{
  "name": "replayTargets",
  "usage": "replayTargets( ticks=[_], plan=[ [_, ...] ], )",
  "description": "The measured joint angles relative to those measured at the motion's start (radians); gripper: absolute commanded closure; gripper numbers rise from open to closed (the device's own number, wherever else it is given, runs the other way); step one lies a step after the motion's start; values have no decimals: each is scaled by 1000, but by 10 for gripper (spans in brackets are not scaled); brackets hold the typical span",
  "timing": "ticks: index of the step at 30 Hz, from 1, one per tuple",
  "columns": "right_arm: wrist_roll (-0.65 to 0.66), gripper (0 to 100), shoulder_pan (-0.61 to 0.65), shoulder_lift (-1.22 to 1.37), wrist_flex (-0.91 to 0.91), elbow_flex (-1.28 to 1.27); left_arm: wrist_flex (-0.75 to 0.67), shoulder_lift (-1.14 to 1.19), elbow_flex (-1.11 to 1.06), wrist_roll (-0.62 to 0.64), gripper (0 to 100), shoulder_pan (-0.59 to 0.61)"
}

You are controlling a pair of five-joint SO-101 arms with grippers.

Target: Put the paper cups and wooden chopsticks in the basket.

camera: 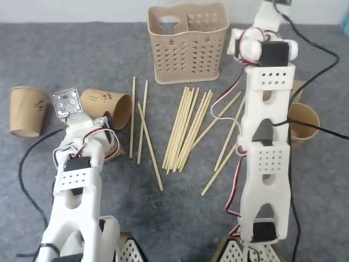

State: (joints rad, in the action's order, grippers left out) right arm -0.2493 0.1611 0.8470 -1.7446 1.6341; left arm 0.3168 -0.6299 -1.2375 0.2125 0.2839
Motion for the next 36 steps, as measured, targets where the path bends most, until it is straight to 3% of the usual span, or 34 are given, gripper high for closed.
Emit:
replayTargets(
  ticks=[7, 13, 26, 32, 36],
  plan=[
    [83, 880, 206, -124, -3, 0, 0, 0, 0, 0, 841, 0],
    [298, 880, 324, -84, 170, 2, 0, 0, 0, 0, 841, 0],
    [350, 880, 288, 155, 485, 0, 0, 0, 0, 0, 841, 0],
    [322, 880, 259, 204, 479, 2, 0, 0, 0, 0, 841, 0],
    [288, 880, 256, 203, 376, 31, 0, 0, 0, -29, 841, 0]
  ],
)
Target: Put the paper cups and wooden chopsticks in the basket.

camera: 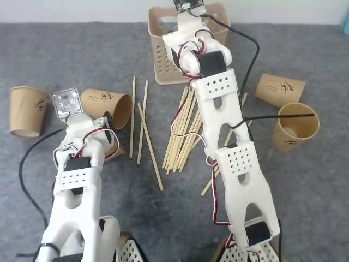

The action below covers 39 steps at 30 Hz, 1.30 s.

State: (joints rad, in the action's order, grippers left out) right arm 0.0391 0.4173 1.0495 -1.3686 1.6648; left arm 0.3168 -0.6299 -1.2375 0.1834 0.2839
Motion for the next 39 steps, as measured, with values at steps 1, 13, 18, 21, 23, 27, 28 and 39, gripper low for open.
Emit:
replayTargets(
  ticks=[1, 13, 18, 21, 23, 27, 28, 39],
  plan=[
    [0, 880, 0, -2, -29, 2, 0, 0, 0, -2, 841, 0],
    [0, 876, -20, 2, -328, -18, 0, 0, 0, -6, 841, 0],
    [0, 876, -37, 3, -295, -18, 0, 0, 0, -8, 841, 0],
    [0, 876, -37, 3, -275, -18, 0, 0, 0, -8, 841, 0],
    [0, 876, -37, 3, -238, -18, 0, 0, 0, -8, 841, 0],
    [-2, 876, -26, 3, -115, -18, 0, 0, 0, -8, 841, 0],
    [-2, 876, -17, 3, -75, -20, 0, 0, 0, -8, 841, 0],
    [-2, 876, 41, 3, 161, -20, 0, 0, 0, -8, 841, 0]
  ],
)
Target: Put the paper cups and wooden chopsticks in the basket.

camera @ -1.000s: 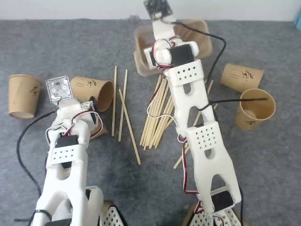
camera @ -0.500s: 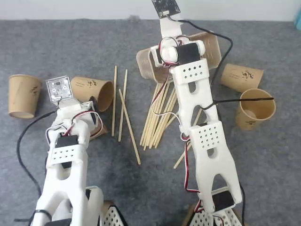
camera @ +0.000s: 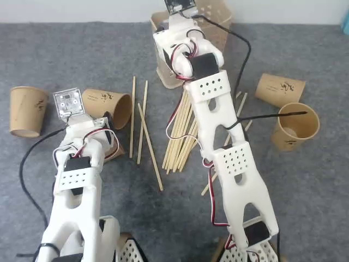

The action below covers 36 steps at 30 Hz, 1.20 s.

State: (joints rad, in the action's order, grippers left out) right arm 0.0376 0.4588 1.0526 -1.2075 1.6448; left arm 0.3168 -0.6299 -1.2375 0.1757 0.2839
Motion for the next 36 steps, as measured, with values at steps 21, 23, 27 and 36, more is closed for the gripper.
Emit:
replayTargets(
  ticks=[21, 23, 27, 36],
  plan=[
    [44, 755, 2, -84, -48, 0, 0, 0, 0, -2, 841, 0],
    [104, 757, 44, -101, -84, -9, 0, 0, 0, -2, 841, 0],
    [181, 768, 74, -106, -98, -80, 0, 0, 0, -2, 841, 0],
    [261, 768, 55, -118, -117, -199, 0, 0, 0, -2, 841, 0]
  ],
)
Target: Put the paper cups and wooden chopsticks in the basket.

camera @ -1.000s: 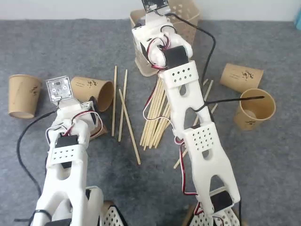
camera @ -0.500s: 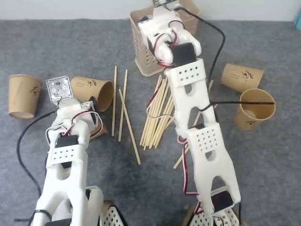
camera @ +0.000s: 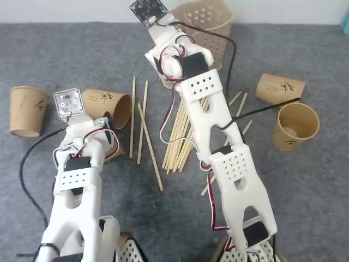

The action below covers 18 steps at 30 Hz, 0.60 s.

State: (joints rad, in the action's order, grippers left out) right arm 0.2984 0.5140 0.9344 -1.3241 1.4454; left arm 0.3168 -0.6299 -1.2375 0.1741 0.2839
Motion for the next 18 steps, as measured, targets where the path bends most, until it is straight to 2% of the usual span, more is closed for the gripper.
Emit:
replayTargets(
  ticks=[6, 11, 14, 18],
  plan=[
    [0, 768, 17, -57, -153, 155, 0, 0, 0, 0, 841, 0],
    [-2, 768, 12, -137, -304, 186, 0, 0, 0, 0, 841, 0],
    [-63, 768, 14, -196, -420, 189, 0, 0, 0, 0, 841, 0],
    [-123, 768, -8, -288, -433, 109, 0, 0, 0, 0, 841, 0]
  ],
)
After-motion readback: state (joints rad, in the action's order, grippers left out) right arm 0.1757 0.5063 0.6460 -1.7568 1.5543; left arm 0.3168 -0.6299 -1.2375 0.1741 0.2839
